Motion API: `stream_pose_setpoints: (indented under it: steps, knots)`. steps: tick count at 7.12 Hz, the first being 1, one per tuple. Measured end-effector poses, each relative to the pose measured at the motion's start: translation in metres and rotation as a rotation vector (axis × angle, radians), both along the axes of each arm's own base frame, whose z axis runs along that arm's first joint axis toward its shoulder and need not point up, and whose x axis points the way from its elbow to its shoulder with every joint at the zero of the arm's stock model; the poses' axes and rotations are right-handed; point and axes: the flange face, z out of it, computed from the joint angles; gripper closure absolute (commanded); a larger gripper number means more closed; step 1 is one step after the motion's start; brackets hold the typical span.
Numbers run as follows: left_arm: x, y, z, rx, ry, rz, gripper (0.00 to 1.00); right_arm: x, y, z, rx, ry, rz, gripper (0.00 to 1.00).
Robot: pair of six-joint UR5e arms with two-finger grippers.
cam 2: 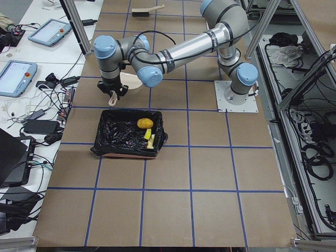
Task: Sweep and dump trash into bin
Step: 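Raise the dustpan with the left gripper while the right gripper releases the brush, then lower the dustpan onto the table beside the bin with the left gripper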
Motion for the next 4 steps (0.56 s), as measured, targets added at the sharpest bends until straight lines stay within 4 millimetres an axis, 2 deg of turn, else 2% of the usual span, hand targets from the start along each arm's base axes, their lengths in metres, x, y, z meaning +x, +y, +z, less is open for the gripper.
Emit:
stream_pose_setpoints:
  steps: [2,3,4]
  knots:
    - [-0.048,-0.019,-0.041,0.056,0.033,0.004,1.00,0.030,0.001,0.014,-0.032,-0.047,0.030,0.00]
    - [-0.069,-0.027,-0.066,0.089,0.043,-0.012,1.00,0.045,0.003,0.018,-0.044,-0.128,0.049,0.00]
    - [-0.083,-0.032,-0.085,0.115,0.051,-0.018,1.00,0.054,0.007,0.022,-0.046,-0.190,0.063,0.00]
